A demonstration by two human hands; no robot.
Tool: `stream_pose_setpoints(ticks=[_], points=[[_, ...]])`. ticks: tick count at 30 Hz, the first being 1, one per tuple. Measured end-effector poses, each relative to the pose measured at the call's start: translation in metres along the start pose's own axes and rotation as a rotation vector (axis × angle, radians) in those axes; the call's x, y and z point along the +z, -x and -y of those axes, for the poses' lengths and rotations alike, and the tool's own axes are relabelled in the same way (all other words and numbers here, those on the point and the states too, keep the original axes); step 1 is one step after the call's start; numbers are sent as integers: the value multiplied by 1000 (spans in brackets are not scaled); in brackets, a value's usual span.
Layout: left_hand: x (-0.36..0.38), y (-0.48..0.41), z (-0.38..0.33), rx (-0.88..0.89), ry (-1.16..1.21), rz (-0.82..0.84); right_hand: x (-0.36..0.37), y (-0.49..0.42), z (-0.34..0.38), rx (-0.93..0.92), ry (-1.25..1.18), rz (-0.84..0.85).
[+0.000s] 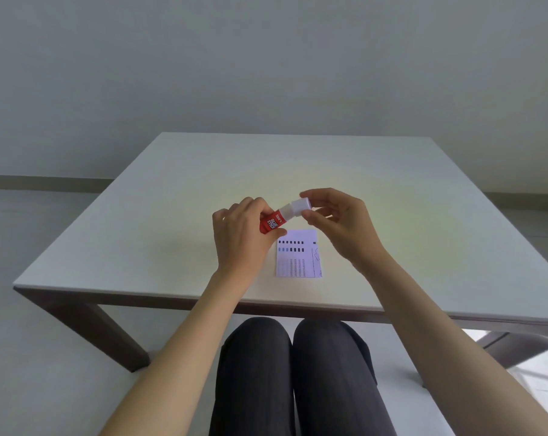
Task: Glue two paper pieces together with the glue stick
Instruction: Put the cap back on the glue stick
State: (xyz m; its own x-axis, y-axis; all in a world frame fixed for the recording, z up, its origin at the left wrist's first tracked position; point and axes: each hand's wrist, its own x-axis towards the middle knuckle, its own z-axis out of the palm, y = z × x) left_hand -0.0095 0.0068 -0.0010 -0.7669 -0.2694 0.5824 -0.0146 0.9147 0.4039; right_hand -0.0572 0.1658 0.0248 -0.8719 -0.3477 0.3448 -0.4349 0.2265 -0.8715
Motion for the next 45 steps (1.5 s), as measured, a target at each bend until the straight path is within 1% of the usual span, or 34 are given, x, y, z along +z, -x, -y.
stream_pose_setpoints(ticks=[6,11,13,16,18,20,22,23,24,26,27,30,31,32,33,35,37,39,40,43,45], points=[[-5,1,-2,16,12,-6,1,-1,2,-53,152,-17],[-7,1,-7,58,18,5,0,-5,2,-63,201,60],[-6,1,-9,78,-28,11,4,-8,2,-28,273,89],[-4,2,-12,104,-73,25,10,-9,-2,65,428,57],[-4,1,-11,99,-78,13,8,-7,-2,23,335,97],[-5,-2,-8,83,-71,2,6,-4,0,-64,228,144],[-5,-3,-8,72,-68,-6,10,-1,-4,-123,212,89],[-5,-3,-10,68,-72,-10,14,0,-5,-109,232,54],[-3,-3,-11,69,-82,-12,18,0,-5,-86,279,9],[1,1,-12,87,-114,-4,21,-3,-9,-62,481,-37],[3,3,-12,94,-129,4,19,-3,-8,-102,533,-61],[7,2,-12,82,-142,15,17,-4,-3,-258,468,-18],[9,1,-14,88,-137,15,19,-2,-3,-288,504,-56],[10,1,-17,104,-130,8,23,-3,-5,-292,544,-132],[12,1,-20,124,-125,1,26,-4,-5,-245,608,-213],[16,0,-22,134,-119,7,26,-8,-6,-70,646,-257],[19,-5,-17,69,-64,27,23,-9,-7,31,517,-236],[24,-17,-8,-73,46,28,19,-6,-7,41,332,-211],[27,-23,-3,-148,102,24,17,-2,-7,24,289,-198],[39,-39,12,-308,200,1,11,7,-15,25,267,-171],[48,-47,22,-381,220,-24,8,12,-22,65,240,-203]])
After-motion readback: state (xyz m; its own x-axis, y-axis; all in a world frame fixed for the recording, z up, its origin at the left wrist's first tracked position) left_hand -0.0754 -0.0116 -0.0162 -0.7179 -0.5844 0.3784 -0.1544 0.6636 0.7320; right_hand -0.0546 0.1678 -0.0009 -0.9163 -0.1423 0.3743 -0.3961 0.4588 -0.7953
